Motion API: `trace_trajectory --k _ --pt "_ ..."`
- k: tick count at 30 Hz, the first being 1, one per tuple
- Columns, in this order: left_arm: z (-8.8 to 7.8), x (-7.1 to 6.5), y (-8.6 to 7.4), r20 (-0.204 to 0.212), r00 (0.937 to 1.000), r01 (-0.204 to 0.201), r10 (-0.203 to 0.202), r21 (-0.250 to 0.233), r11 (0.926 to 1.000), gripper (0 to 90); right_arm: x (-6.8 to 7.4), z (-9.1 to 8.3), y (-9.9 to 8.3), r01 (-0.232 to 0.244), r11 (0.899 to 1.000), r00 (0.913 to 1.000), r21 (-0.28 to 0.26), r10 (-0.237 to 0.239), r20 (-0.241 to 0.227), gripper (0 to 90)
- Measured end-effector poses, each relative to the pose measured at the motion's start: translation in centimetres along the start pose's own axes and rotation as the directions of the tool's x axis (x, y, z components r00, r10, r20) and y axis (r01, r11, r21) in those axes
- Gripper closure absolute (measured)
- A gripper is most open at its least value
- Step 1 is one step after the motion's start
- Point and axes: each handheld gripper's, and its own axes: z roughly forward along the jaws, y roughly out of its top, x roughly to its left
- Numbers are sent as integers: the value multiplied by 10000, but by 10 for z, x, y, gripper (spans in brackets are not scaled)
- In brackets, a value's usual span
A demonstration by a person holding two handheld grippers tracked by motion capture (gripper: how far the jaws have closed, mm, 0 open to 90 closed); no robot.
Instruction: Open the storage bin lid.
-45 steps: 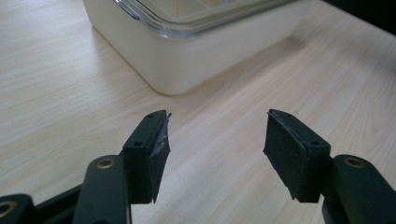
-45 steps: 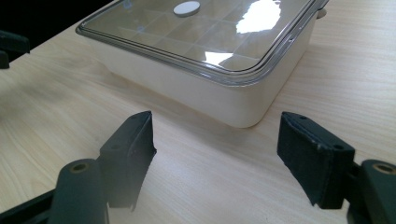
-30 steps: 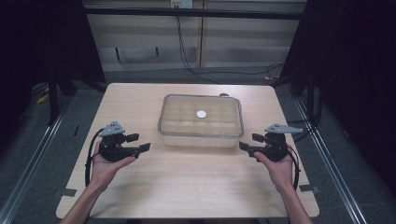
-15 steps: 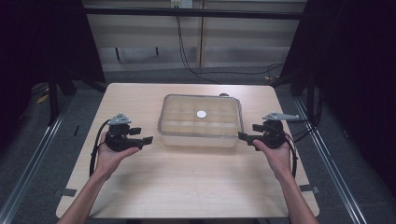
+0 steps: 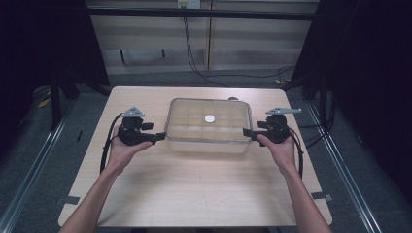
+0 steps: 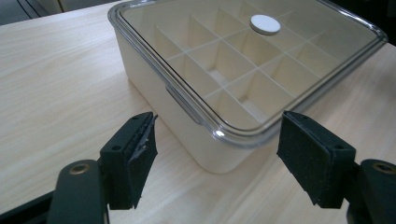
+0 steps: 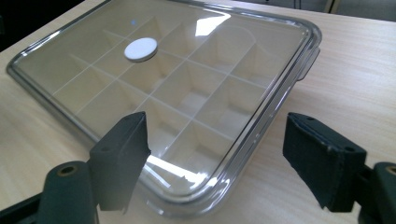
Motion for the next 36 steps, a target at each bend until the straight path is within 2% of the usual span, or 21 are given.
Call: trace_trajectory --k 7,10,17,19,21,24,25,26,27,32,34,36 --pt "18 7 11 -64 9997 224 -223 113 9997 271 -5 20 5 -66 9994 9999 333 62 130 192" --pt "28 7 13 -31 9997 224 -224 239 9995 259 -7 28 6 -164 9990 9999 404 163 49 188" --pt "43 10 14 40 9990 446 -448 432 9981 241 -9 41 6 -410 9977 9992 539 408 46 146" --pt "46 9 13 5 9994 359 -359 490 9982 245 -9 43 6 -413 9976 9991 555 408 99 136" --pt "50 8 13 137 9994 296 -304 584 9979 253 -10 45 6 -460 9969 9988 639 449 187 135" --pt "53 6 14 163 9994 304 -313 542 9981 251 -12 48 7 -568 9956 9984 750 561 119 136" --pt "54 7 15 178 9997 183 -194 596 9981 251 -13 49 7 -647 9950 9979 767 641 98 134" --pt "56 6 15 192 9992 338 -348 512 9981 249 -13 50 8 -678 9947 9977 773 672 102 131" --pt "57 6 16 231 9992 309 -322 532 9981 245 -13 51 8 -736 9942 9973 786 729 117 128" --pt "61 2 20 -33 9997 238 -237 708 9972 201 -12 55 9 -867 9929 9962 811 861 105 108" --pt "61 2 21 -18 10000 84 -83 739 9972 196 -13 57 9 -925 9927 9957 772 923 53 106" --pt "62 4 21 46 9999 148 -152 768 9969 194 -14 59 9 -1076 9912 9942 768 1079 -3 100"
